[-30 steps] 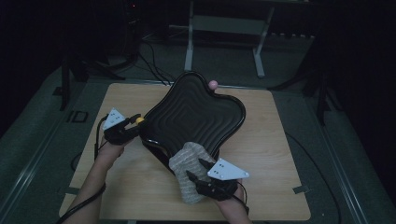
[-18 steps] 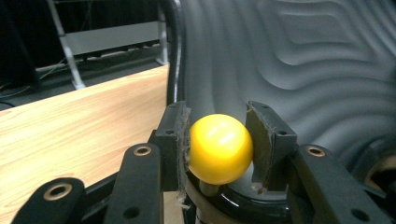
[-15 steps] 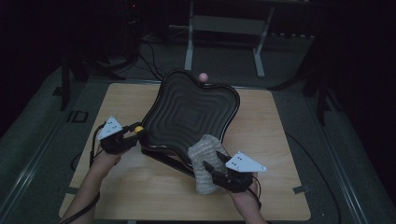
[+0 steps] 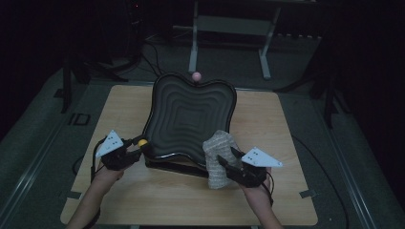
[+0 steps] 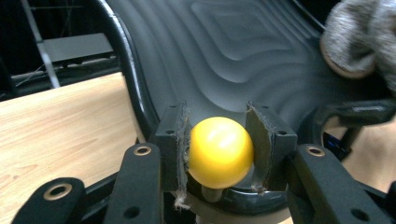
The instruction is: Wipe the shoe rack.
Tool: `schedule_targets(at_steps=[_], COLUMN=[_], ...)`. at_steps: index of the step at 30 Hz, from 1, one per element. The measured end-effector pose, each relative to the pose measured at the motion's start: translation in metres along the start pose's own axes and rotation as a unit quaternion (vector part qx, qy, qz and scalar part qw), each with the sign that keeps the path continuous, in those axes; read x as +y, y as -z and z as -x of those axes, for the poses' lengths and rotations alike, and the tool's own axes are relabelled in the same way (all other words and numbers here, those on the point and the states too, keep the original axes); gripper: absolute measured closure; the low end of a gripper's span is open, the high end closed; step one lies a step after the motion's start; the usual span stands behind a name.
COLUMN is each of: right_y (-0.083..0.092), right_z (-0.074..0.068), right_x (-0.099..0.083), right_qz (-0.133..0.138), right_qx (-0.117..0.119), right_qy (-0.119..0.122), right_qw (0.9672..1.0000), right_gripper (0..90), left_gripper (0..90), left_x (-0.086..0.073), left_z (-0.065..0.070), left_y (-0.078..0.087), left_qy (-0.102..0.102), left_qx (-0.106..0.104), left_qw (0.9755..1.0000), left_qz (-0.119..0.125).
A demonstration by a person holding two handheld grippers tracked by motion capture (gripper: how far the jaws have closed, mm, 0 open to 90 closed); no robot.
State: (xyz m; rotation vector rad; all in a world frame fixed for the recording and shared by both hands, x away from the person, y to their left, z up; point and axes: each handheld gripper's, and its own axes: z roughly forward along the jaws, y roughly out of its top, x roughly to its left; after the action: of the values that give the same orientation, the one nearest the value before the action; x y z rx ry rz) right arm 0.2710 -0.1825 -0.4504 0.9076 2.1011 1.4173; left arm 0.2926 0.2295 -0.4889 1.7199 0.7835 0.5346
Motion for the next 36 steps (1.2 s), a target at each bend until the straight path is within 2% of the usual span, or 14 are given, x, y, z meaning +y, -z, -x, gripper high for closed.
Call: schedule_targets(at_steps=[3,5,6,12,17,21,24,25,28,31,34,36], right_y=[-0.002,-0.003,-0.004,-0.009,-0.012,-0.011,-0.010,-0.009,0.001,0.017,0.025,0.030], right_z=[0.004,0.005,0.008,0.013,0.016,0.018,0.015,0.014,0.013,0.013,0.022,0.032], right_x=[0.002,0.003,0.004,0.006,0.006,0.003,0.006,0.008,0.012,0.015,0.015,0.015], right_qz=[0.004,0.004,0.005,0.010,0.008,0.014,0.014,0.013,0.028,0.042,0.048,0.054], right_qx=[-0.021,-0.023,-0.027,-0.030,-0.022,-0.019,-0.025,-0.025,-0.019,-0.030,-0.051,-0.055], right_qy=[0.000,-0.003,-0.010,-0.019,-0.022,-0.027,-0.011,-0.005,-0.018,-0.011,-0.014,-0.030], right_qw=[0.9998,0.9997,0.9996,0.9993,0.9995,0.9994,0.9995,0.9996,0.9993,0.9986,0.9975,0.9966], right_gripper=[51.2,51.7,54.7,57.5,58.1,58.2,69.1,71.2,71.4,71.2,71.2,71.2], left_gripper=[59.7,59.8,59.8,59.8,59.8,59.8,59.8,59.7,59.8,59.7,59.7,59.7], left_x=[0.000,0.000,0.000,-0.007,-0.010,-0.011,-0.012,-0.012,-0.012,-0.012,-0.012,-0.011], left_z=[0.008,0.012,0.013,0.022,0.026,0.029,0.030,0.030,0.031,0.030,0.030,0.031], left_y=[0.003,0.005,0.006,0.012,0.014,0.015,0.015,0.015,0.015,0.015,0.015,0.015], left_qy=[-0.013,-0.017,-0.017,-0.008,0.001,-0.001,0.001,0.001,-0.003,0.000,-0.001,-0.006], left_qx=[-0.008,-0.014,-0.017,-0.032,-0.033,-0.027,-0.022,-0.022,-0.021,-0.023,-0.022,-0.019], left_qw=[0.9999,0.9997,0.9997,0.9994,0.9993,0.9994,0.9994,0.9994,0.9995,0.9994,0.9994,0.9995], left_qz=[-0.005,-0.007,-0.006,0.012,0.019,0.023,0.026,0.027,0.024,0.026,0.025,0.023])
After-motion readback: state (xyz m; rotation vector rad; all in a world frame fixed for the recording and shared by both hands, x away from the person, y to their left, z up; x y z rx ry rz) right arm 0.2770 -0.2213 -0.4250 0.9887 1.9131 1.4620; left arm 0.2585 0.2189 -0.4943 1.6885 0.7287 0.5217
